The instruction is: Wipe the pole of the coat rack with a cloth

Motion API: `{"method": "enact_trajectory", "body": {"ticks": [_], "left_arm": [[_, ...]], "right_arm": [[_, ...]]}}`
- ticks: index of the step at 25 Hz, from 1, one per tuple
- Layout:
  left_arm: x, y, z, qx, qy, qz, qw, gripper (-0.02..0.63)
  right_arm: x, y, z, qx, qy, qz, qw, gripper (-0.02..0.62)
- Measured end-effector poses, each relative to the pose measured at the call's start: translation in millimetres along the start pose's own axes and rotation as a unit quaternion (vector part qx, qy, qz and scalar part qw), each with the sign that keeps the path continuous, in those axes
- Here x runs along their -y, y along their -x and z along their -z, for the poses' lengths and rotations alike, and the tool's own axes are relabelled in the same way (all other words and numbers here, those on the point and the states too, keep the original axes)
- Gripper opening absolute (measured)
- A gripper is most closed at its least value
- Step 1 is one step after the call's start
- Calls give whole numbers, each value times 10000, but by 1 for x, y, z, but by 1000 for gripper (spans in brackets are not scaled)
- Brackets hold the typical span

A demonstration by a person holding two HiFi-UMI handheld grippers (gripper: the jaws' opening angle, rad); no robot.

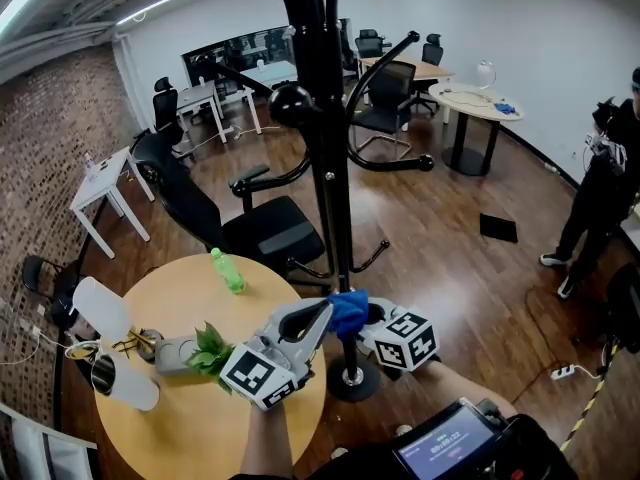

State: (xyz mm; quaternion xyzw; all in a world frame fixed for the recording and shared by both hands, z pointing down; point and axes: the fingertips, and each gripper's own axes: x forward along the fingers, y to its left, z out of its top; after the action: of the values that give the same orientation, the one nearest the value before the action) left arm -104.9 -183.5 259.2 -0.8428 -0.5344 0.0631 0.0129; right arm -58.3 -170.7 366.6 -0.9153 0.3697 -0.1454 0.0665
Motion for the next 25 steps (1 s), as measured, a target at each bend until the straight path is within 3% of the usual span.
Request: {"method": "enact_trajectory", "body": {"ticks": [3, 8, 12, 15, 19, 25], "left_arm": [[10, -29, -13, 134, -3, -188, 9997, 5], [18, -11, -35, -52, -361, -778, 9963, 5], [21, -44, -37, -227, -662, -1618, 9843, 5], [26, -70, -38, -238, -570, -2244, 9725, 5], [37, -117, -39, -344, -606, -2371, 9690, 5], [35, -145, -38, -337, -598, -2497, 9659, 5]], "right_arm": [[1, 21, -16, 69, 158, -584, 9981, 54], [-35, 41, -45, 541, 338, -1723, 9830, 54], [24, 87, -56, 675, 758, -1879, 9769, 54], [74, 109, -55, 432, 717, -2054, 9751, 54], [100, 111, -66, 379, 559, -2295, 9710, 54], [111, 101, -105, 757, 432, -2753, 9574, 54]]}}
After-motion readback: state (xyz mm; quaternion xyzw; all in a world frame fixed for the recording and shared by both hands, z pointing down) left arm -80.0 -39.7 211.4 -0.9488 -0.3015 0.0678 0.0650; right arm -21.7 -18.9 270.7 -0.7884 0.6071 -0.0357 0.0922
